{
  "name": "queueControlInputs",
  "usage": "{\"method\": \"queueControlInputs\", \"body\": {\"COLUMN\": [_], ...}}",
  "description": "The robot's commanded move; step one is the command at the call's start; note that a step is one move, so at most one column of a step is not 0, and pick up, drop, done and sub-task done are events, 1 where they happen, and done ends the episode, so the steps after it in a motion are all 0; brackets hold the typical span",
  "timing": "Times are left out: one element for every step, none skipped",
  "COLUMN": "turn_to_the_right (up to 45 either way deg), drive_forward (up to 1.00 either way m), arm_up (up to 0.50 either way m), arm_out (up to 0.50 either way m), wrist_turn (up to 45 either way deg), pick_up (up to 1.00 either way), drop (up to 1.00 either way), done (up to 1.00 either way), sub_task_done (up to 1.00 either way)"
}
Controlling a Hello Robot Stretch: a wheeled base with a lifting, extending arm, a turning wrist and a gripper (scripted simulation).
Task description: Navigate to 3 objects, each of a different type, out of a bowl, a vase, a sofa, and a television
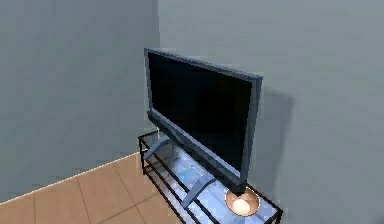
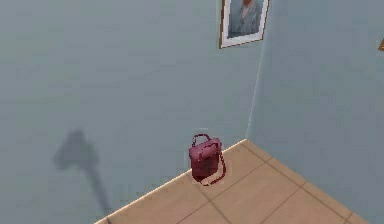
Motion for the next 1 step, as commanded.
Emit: {"method": "queueControlInputs", "body": {"turn_to_the_right": [0.0], "drive_forward": [0.00], "arm_up": [0.00], "arm_out": [0.00], "wrist_turn": [0.0], "pick_up": [0.00], "drop": [0.00], "done": [1.00], "sub_task_done": [0.00]}}
